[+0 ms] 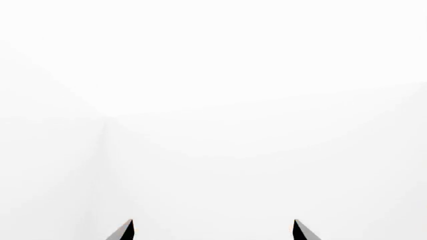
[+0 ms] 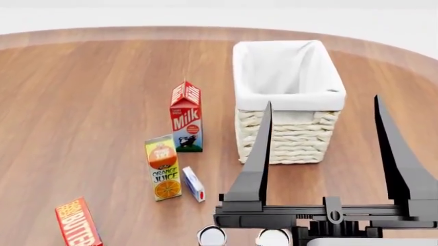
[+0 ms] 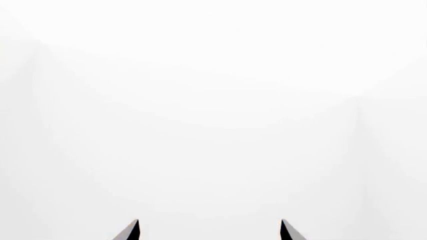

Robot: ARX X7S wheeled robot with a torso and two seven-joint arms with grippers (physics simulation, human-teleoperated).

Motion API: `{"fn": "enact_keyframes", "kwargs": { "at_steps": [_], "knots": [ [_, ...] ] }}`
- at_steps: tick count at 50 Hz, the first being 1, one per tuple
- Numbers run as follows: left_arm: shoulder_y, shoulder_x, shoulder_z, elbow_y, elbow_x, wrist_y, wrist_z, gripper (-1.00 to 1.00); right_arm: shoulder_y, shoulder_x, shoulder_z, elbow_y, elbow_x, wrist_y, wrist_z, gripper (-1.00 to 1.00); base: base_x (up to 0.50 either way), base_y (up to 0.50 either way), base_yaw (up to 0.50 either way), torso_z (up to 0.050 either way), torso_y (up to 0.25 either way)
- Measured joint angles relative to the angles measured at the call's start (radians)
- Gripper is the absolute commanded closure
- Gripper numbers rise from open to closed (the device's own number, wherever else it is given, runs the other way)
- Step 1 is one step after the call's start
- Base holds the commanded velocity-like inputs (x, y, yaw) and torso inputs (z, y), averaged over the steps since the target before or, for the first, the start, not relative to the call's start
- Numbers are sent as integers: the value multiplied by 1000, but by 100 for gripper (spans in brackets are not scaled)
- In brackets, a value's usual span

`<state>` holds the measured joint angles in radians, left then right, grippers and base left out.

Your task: Pick up the alphabet soup and the tomato sauce, and put them in the basket.

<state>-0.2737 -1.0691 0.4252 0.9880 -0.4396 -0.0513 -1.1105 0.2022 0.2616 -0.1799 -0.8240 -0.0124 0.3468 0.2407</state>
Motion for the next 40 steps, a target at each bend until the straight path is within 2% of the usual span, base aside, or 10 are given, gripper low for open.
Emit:
{"fn": "enact_keyframes", "kwargs": {
  "at_steps": [40],
  "knots": [
    [-6, 0, 15, -8, 5, 6, 1, -100, 0, 20, -14, 7, 7, -9, 29, -100, 252, 0, 0, 0, 1]
  ]
}}
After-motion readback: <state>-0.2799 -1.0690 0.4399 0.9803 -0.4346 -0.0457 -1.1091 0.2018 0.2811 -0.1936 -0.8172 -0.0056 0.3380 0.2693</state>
